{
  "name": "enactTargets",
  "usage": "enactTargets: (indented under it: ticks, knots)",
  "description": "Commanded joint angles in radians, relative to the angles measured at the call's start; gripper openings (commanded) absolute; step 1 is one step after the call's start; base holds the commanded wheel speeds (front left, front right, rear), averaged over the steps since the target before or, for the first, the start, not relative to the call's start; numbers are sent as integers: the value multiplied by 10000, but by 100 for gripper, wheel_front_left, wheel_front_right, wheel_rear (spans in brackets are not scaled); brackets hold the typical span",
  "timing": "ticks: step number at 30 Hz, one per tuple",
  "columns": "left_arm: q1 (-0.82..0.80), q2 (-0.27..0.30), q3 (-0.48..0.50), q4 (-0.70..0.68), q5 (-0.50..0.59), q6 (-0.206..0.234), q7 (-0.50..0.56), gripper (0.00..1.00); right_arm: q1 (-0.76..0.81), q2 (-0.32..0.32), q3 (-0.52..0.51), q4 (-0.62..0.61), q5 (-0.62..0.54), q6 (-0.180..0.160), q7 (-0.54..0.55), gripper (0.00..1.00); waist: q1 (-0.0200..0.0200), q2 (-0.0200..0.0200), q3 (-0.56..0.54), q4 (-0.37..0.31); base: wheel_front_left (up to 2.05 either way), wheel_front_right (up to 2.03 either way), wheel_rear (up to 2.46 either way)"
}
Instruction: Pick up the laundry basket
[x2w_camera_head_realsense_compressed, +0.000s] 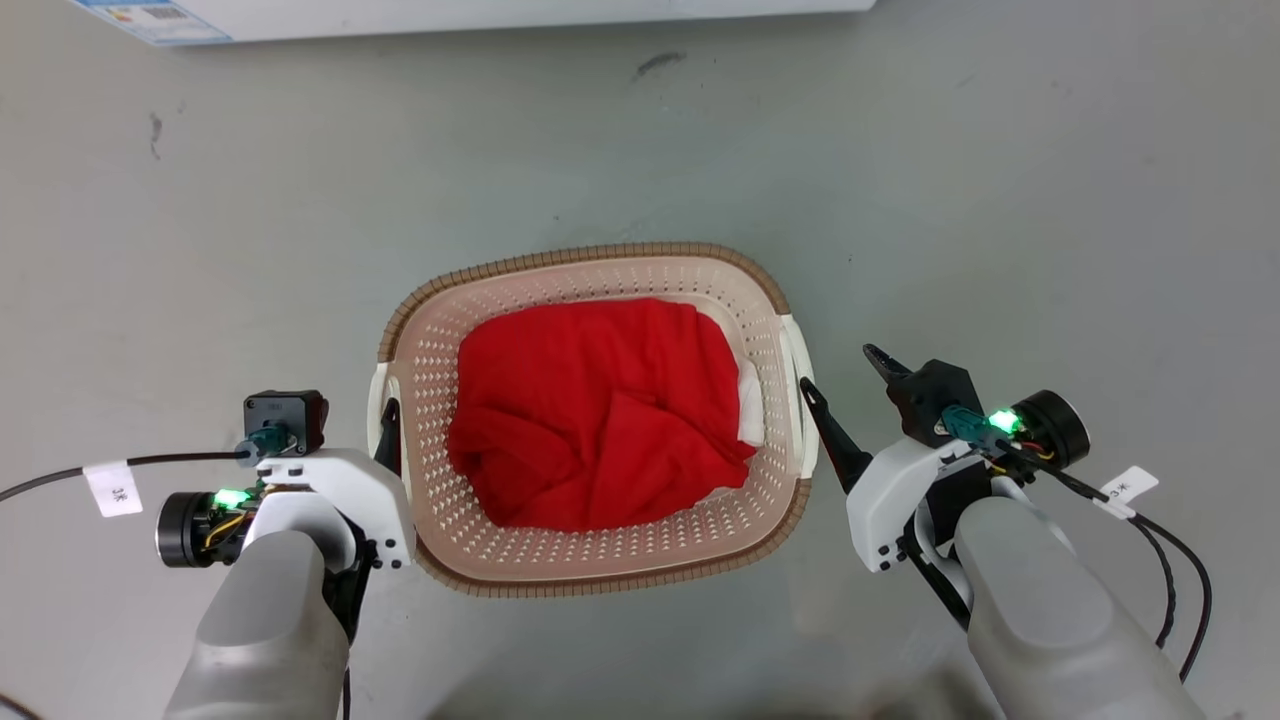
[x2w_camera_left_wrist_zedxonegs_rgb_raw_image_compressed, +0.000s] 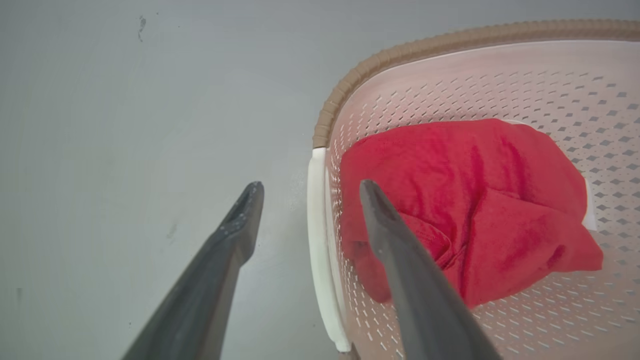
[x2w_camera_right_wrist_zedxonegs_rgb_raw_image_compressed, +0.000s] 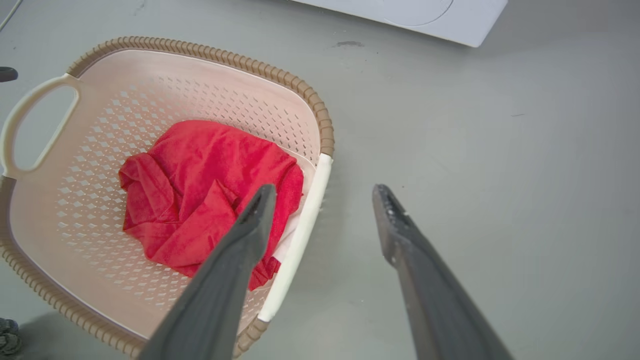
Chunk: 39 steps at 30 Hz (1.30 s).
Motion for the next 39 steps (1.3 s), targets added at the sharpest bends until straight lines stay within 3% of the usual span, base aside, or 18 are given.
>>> enactTargets:
  ticks: [1,15,26,27,28,29,30,39]
  knots:
    - [-209,-32,-28,130,-41,16,-28,100,-244,-11,104,127,149,-6,-24,100,-2,0,241,62,0,0,0]
    - [-1080,-169,-263,868,-54,261,-28,100,-1407,-11,882,1550,664,-6,-24,100,-2,0,1579,250,0,0,0]
    - [-1288,-257,-414,1219,-207,293,-28,100,-1823,-11,1294,2005,955,-6,-24,100,-2,0,1982,235,0,0,0]
    - [-1311,-274,-419,1256,-210,281,-28,60,-1828,-14,1336,2061,980,-6,-23,100,-2,0,1989,236,0,0,0]
    - [-1341,-269,-429,1265,-209,325,-28,13,-1848,-11,1385,2112,975,-6,-24,73,-2,0,1994,236,0,0,0]
    - [-1348,-272,-446,1314,-224,325,-28,0,-1924,-9,1413,2057,922,-6,-24,16,-2,0,2001,226,0,0,0]
    - [-1347,-300,-456,1365,-249,303,-28,0,-1926,-11,1449,2080,914,-6,-24,0,-2,0,2003,227,0,0,0]
    - [-1303,-412,-645,1528,-316,242,-28,0,-1797,10,1783,2294,1160,21,-32,0,-2,0,1694,284,0,0,0]
